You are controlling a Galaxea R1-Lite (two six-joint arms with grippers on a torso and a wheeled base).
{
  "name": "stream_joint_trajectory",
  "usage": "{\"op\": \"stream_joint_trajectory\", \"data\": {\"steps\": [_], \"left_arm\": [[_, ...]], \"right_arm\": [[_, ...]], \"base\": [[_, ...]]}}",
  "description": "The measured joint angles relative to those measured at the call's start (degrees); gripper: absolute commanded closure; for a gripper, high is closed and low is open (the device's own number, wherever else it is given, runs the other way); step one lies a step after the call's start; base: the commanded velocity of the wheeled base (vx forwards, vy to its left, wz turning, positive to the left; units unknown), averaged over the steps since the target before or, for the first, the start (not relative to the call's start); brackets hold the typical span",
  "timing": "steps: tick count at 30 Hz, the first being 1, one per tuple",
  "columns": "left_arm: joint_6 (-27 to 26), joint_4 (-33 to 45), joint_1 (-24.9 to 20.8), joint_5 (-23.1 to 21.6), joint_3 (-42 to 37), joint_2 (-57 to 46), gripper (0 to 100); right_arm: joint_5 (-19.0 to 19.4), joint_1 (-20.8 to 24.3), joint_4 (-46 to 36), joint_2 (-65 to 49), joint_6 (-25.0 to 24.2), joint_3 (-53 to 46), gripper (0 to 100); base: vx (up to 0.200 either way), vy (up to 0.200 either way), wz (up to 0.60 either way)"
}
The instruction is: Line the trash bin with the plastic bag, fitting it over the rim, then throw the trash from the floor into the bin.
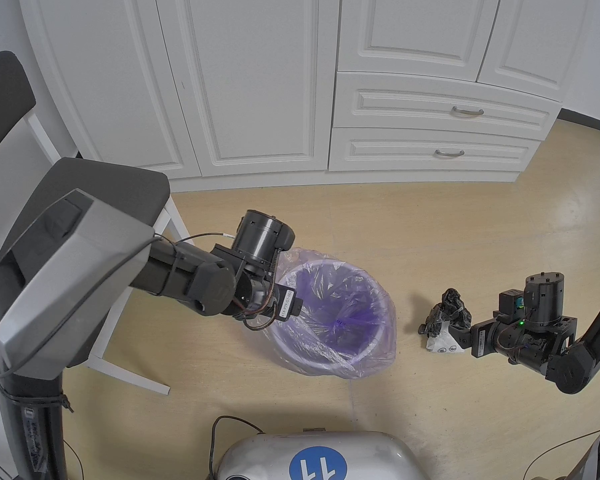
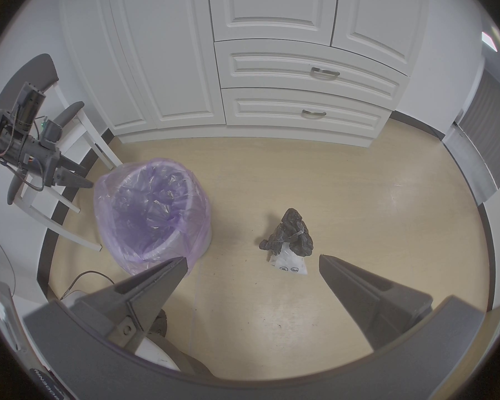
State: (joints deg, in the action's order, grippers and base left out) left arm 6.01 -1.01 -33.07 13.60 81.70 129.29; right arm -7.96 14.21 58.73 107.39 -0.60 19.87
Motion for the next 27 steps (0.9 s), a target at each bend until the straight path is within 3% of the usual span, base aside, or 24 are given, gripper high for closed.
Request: {"op": "stream_joint_trajectory", "data": {"steps": [4, 14, 17, 22, 27], "left_arm": [[0.12, 4.18, -0.69, 2.86, 6.85, 4.34, 0], [1.82, 16.12, -0.55, 5.25, 22.27, 13.63, 0], [3.07, 20.85, -0.28, 8.7, 25.8, 16.24, 0], [4.5, 23.28, -0.09, 9.68, 26.4, 17.92, 0], [6.19, 22.85, -0.02, 8.91, 20.75, 16.68, 0]], "right_arm": [[0.46, -0.29, -0.09, 0.05, 0.39, 0.02, 0], [0.88, -0.74, -0.13, 0.27, 0.69, -0.2, 0], [0.9, -0.82, -0.13, 0.33, 0.73, -0.28, 0], [0.93, -0.85, -0.11, 0.38, 0.93, -0.56, 0], [0.94, -0.85, -0.05, 0.44, 1.22, -0.78, 0]], "base": [[0.0, 0.0, 0.0], [0.0, 0.0, 0.0], [0.0, 0.0, 0.0], [0.0, 0.0, 0.0], [0.0, 0.0, 0.0]]}}
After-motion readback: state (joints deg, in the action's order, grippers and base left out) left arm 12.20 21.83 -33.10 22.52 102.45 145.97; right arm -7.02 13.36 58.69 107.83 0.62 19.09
